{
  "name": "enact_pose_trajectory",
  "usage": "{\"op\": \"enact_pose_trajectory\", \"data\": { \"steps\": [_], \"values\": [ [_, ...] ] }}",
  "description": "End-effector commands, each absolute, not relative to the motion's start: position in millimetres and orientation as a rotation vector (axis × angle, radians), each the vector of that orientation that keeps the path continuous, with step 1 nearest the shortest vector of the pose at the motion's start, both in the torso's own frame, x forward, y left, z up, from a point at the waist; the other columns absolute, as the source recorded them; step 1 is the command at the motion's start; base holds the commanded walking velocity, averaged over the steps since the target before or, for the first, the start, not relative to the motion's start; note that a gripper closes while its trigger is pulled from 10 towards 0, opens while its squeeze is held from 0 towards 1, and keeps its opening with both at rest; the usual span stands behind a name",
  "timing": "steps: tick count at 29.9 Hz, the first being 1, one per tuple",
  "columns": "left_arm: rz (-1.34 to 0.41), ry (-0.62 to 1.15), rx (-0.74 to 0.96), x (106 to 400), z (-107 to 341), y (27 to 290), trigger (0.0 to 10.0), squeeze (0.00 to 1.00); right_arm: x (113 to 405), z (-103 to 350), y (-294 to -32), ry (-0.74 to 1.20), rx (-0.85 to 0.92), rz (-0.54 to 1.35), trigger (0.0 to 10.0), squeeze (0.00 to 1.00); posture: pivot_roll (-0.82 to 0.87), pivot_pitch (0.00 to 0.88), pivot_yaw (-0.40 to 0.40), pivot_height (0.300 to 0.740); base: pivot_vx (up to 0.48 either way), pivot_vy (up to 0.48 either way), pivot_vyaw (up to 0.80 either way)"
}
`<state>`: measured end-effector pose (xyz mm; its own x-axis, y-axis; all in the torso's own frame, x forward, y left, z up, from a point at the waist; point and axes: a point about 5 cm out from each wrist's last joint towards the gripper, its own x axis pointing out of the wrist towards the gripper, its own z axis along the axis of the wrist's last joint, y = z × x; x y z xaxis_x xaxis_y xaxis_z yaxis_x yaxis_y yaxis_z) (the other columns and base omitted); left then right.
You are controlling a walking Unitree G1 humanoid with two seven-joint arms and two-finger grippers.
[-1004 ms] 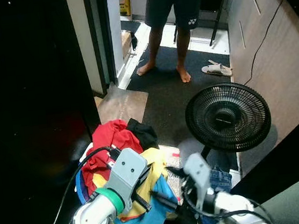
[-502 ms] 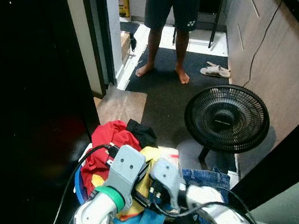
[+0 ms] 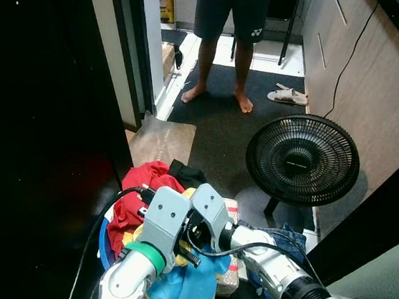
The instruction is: Clothes washing
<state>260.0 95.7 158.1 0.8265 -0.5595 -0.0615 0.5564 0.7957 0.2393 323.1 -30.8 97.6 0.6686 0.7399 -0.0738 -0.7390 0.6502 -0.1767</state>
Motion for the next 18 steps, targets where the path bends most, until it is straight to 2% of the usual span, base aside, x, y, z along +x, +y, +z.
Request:
{"op": "enact_pose_trajectory", "data": {
  "steps": [1,18],
  "values": [
    [-0.616,-0.005,0.247,258.3,155.9,92.1,10.0,0.0,322.0,91.3,-36.2,0.012,-0.182,0.819,0.0,0.0,0.11,0.127,-0.044,0.74,0.0,0.0,0.0],
    [-0.604,0.007,0.277,262.6,152.5,93.0,10.0,0.0,321.9,103.4,-46.3,-0.091,-0.078,0.778,0.0,0.0,0.09,0.12,-0.028,0.74,0.0,0.0,0.0]
  ]
}}
